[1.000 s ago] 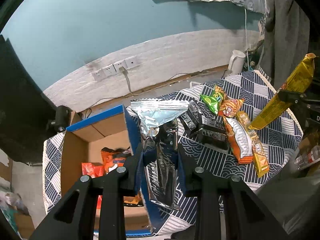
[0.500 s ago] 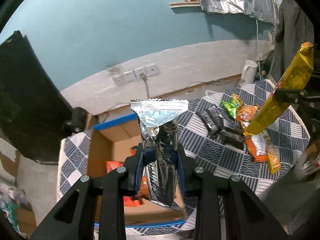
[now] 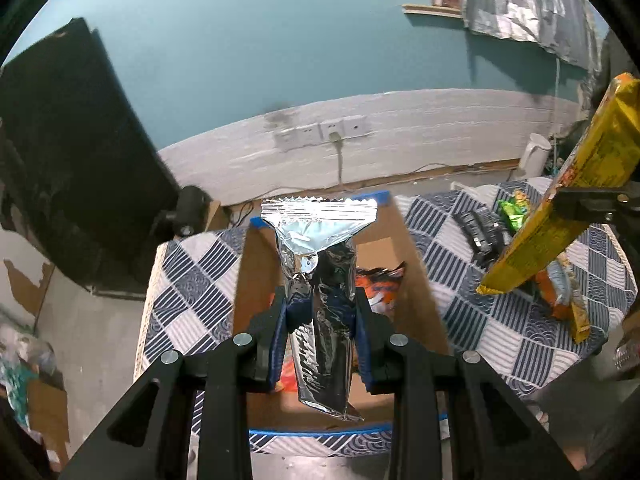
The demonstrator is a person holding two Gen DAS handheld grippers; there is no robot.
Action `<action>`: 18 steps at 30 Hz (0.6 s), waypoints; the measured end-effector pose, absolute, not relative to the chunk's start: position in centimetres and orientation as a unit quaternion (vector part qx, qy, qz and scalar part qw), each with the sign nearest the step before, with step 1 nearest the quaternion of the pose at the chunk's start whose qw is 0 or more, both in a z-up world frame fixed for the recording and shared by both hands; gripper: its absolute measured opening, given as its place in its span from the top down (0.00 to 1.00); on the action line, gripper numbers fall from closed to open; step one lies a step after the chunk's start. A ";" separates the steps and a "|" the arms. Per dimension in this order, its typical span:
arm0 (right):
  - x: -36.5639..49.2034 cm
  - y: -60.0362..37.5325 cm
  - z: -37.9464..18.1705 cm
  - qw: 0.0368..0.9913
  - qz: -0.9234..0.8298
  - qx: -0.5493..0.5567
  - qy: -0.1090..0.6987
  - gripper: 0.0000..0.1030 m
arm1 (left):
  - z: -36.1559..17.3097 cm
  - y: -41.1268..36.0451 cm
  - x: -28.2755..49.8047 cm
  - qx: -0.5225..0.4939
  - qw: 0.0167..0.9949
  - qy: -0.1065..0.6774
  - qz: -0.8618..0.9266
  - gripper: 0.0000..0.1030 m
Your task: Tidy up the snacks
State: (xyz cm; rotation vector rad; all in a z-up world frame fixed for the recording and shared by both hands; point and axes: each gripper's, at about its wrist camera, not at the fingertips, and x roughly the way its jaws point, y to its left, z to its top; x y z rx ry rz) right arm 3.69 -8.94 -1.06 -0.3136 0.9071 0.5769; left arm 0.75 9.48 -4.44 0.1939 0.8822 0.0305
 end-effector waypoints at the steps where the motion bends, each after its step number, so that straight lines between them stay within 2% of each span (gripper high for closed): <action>1: 3.6 -8.3 -1.1 0.845 0.280 -0.147 0.432 0.70 | -4.8 10.1 0.8 0.095 0.898 0.429 0.021 0.71; 10: 3.2 -3.5 -1.7 0.825 0.317 -0.157 0.441 0.70 | -6.5 13.6 0.9 0.076 0.891 0.446 0.039 0.71; 18: 3.4 -0.5 -4.5 0.793 0.333 -0.174 0.481 0.70 | -8.8 14.9 1.8 0.074 0.880 0.468 0.043 0.71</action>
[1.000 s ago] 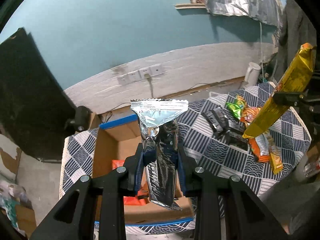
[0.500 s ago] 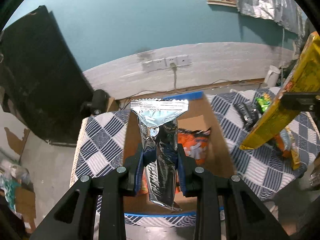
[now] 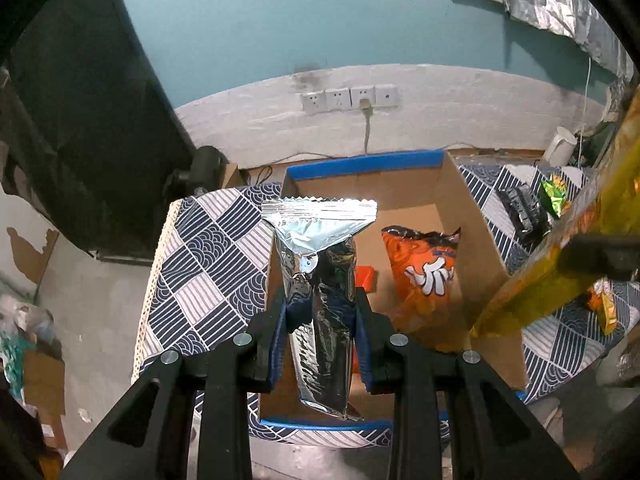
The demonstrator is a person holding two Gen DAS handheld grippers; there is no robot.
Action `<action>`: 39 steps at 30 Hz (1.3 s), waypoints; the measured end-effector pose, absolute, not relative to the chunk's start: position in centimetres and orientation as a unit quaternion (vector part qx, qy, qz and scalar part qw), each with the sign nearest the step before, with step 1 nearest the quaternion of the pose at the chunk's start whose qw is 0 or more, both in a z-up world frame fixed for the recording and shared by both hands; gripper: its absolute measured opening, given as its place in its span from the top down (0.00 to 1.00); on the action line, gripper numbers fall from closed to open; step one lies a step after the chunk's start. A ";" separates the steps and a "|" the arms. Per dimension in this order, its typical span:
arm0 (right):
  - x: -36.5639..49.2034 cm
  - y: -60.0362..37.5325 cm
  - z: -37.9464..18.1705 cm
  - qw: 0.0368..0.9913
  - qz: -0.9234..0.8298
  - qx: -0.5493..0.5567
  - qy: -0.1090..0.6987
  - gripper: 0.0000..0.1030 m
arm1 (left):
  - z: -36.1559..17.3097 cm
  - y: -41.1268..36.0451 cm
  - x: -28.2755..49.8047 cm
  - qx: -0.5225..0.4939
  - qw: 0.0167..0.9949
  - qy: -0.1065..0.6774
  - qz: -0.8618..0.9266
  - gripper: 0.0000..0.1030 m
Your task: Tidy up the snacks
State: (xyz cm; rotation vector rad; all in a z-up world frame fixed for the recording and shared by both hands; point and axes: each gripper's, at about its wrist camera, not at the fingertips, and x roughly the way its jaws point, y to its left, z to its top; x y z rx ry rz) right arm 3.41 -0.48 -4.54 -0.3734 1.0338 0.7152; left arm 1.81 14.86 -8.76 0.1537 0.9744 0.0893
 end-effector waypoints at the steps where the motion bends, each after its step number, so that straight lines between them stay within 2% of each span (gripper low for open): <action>1: 3.7 -0.3 -5.1 0.788 0.333 -0.170 0.489 0.70 | -8.9 14.9 1.9 0.077 0.879 0.469 0.044 0.71; 9: 6.0 0.4 -7.8 0.768 0.322 -0.148 0.534 0.67 | -10.9 15.3 3.2 0.089 0.867 0.486 0.058 0.69; 11: 6.8 0.4 -8.0 0.775 0.312 -0.138 0.533 0.61 | -11.3 15.4 3.5 0.098 0.865 0.487 0.068 0.54; 14: 7.7 0.2 -7.8 0.786 0.298 -0.129 0.526 0.44 | -11.3 15.8 3.5 0.101 0.868 0.480 0.082 0.42; 15: 7.9 0.2 -7.7 0.790 0.297 -0.125 0.522 0.41 | -11.2 15.9 3.5 0.101 0.869 0.477 0.084 0.35; 17: 8.2 0.1 -7.4 0.797 0.291 -0.122 0.515 0.37 | -10.9 16.2 3.4 0.098 0.873 0.469 0.090 0.27; 35: 7.7 -1.9 -7.3 0.811 0.272 -0.137 0.499 0.33 | -9.6 15.1 3.3 0.089 0.879 0.462 0.077 0.27; 39: 7.5 -3.6 -7.5 0.817 0.259 -0.138 0.497 0.27 | -8.9 13.5 3.5 0.097 0.881 0.458 0.065 0.26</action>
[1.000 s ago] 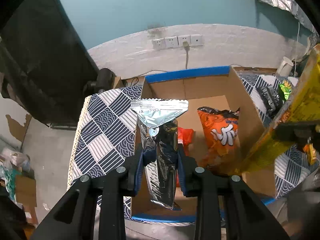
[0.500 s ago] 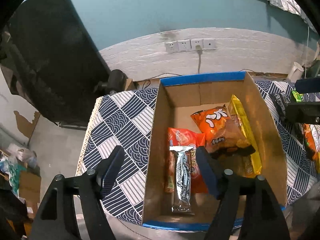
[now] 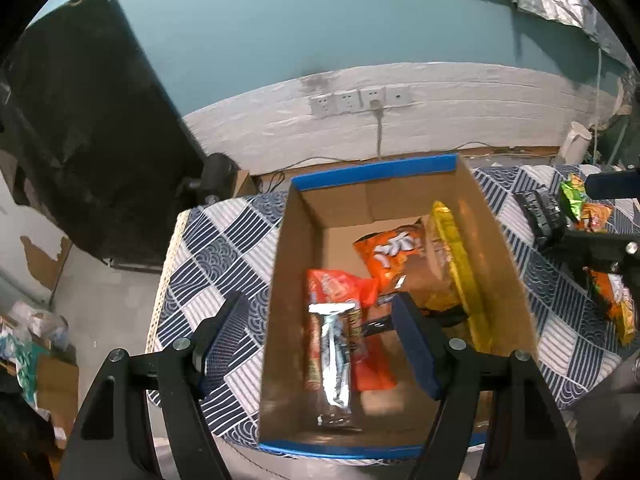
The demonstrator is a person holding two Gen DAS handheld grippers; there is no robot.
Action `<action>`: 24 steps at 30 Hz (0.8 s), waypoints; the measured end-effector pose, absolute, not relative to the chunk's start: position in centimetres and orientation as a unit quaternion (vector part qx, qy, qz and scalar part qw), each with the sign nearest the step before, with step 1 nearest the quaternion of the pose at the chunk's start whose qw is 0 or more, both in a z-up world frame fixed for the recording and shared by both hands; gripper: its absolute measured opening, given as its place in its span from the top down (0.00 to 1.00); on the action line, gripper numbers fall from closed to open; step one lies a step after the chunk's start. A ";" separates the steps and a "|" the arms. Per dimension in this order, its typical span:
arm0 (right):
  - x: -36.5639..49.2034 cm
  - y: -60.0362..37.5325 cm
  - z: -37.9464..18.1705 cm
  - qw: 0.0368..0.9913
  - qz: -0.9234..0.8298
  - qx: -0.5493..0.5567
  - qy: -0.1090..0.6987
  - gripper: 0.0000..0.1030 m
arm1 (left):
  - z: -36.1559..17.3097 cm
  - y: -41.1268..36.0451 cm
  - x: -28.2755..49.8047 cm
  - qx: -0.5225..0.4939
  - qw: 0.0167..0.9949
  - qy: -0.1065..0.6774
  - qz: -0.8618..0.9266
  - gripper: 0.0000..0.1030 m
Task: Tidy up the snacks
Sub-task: 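Open both tools to drop the silver bar and yellow pack into the box, then move both tools back over the remaining snack pile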
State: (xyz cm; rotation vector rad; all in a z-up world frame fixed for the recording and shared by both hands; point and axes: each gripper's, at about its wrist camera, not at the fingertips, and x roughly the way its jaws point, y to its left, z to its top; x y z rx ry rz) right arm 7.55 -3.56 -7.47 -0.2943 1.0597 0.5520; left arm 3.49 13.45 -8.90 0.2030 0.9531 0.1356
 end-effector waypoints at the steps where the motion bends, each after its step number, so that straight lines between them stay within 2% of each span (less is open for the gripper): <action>1: 7.5 -4.3 -7.6 0.818 0.255 -0.139 0.497 0.27 | -8.7 12.8 3.6 0.101 0.882 0.456 0.062 0.24; 24: 8.2 -21.3 -9.6 0.844 0.137 -0.076 0.513 0.27 | -10.0 0.7 6.1 0.113 0.865 0.488 -0.035 0.23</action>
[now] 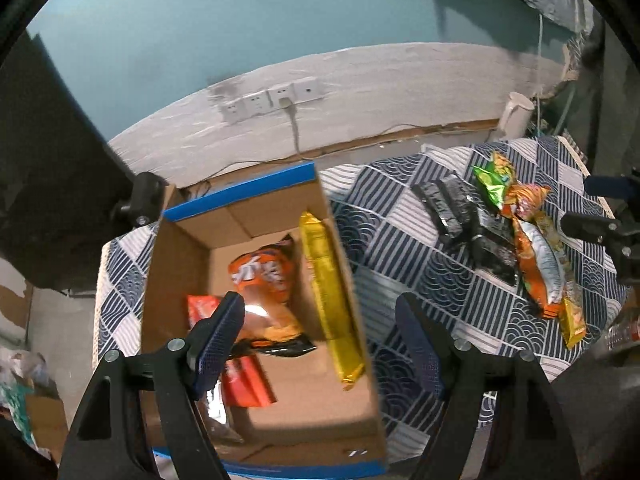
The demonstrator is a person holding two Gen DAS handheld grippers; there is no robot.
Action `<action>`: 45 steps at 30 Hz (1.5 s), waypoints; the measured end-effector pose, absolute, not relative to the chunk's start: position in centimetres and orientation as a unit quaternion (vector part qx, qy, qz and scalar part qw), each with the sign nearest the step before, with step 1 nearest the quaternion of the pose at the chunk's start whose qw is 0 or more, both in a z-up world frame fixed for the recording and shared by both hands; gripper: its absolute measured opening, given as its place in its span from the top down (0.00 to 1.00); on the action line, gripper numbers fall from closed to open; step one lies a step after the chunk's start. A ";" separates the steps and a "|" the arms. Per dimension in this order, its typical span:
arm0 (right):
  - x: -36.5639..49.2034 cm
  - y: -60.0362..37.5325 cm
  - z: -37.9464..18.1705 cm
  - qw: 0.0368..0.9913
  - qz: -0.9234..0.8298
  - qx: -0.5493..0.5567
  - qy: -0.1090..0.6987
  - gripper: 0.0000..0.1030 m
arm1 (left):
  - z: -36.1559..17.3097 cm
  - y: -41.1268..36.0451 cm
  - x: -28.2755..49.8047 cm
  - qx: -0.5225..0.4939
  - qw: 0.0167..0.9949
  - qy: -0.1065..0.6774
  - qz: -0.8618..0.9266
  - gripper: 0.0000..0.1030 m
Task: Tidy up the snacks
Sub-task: 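Move both tools back over the remaining snack pile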
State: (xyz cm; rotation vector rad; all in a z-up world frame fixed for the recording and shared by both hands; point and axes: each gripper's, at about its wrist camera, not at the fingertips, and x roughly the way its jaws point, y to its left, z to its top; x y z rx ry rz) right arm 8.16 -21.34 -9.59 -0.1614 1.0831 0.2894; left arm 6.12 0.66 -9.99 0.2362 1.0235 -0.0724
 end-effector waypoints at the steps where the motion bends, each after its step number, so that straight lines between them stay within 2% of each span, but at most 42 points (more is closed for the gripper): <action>1: 8.2 -21.9 -9.7 0.844 0.133 -0.074 0.514 0.27 | -10.1 0.1 6.2 0.115 0.863 0.490 -0.037 0.23; 20: 8.4 -32.6 -18.5 0.804 0.039 -0.021 0.592 0.27 | -15.0 -8.9 7.8 0.173 0.828 0.526 -0.085 0.23; 39: 8.2 -33.0 -24.3 0.769 0.048 -0.023 0.637 0.27 | -19.0 -14.2 9.3 0.183 0.797 0.565 -0.112 0.23; 41: 8.1 -33.0 -24.5 0.768 0.053 -0.029 0.638 0.38 | -19.1 -14.6 9.6 0.179 0.795 0.569 -0.113 0.23; 43: 7.9 -33.3 -24.7 0.766 0.068 -0.020 0.639 0.56 | -19.0 -15.0 9.7 0.177 0.794 0.570 -0.116 0.23; 45: 7.7 -33.7 -24.5 0.768 0.067 -0.025 0.637 0.61 | -18.8 -15.7 9.7 0.176 0.794 0.569 -0.121 0.23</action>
